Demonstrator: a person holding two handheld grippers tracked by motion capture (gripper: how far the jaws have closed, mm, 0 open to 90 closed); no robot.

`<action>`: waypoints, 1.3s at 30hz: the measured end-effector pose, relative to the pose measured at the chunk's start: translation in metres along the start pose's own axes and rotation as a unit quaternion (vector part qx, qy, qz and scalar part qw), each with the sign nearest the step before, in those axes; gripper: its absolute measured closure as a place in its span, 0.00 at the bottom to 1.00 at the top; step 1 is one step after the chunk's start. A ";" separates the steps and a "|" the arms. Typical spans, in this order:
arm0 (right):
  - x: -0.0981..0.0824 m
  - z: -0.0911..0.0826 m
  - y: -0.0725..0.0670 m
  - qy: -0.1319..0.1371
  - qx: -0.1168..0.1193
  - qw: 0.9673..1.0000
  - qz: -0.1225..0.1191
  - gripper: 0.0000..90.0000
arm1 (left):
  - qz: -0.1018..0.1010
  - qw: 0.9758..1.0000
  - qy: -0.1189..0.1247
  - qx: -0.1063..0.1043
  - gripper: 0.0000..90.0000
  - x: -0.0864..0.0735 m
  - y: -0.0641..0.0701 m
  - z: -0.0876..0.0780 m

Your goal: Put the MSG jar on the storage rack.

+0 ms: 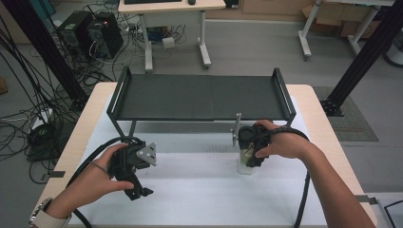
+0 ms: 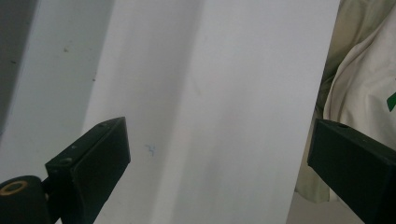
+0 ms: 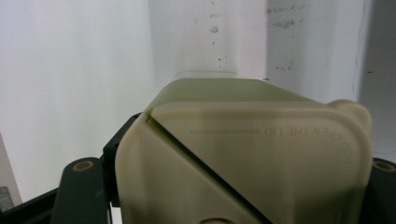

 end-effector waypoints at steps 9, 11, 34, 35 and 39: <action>0.007 -0.009 -0.005 -0.004 -0.005 1.000 -0.007 0.32 | -0.002 1.000 0.000 0.000 0.07 -0.001 0.001 0.001; 0.008 -0.014 -0.007 -0.004 -0.006 1.000 -0.008 0.32 | -0.003 1.000 0.001 -0.001 0.07 -0.001 0.001 0.001; 0.022 -0.114 -0.012 -0.005 -0.043 0.999 -0.031 0.32 | 0.003 1.000 0.004 0.001 0.07 -0.001 0.000 0.001; 0.023 -0.117 -0.010 -0.006 -0.041 0.999 -0.030 0.32 | 0.001 1.000 0.005 0.000 0.07 -0.002 0.000 0.001; 0.030 -0.128 -0.004 -0.013 -0.042 0.999 -0.030 0.32 | 0.000 1.000 0.007 0.001 0.07 -0.002 -0.001 0.002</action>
Point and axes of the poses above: each handheld gripper's, and its own axes: z roughly forward along the jaws, x roughly out of its top, y roughly to its right, the point moved 1 cm from there along z, roughly forward along the jaws, and after that the axes turned 6 degrees about y, right-handed, at the moved point
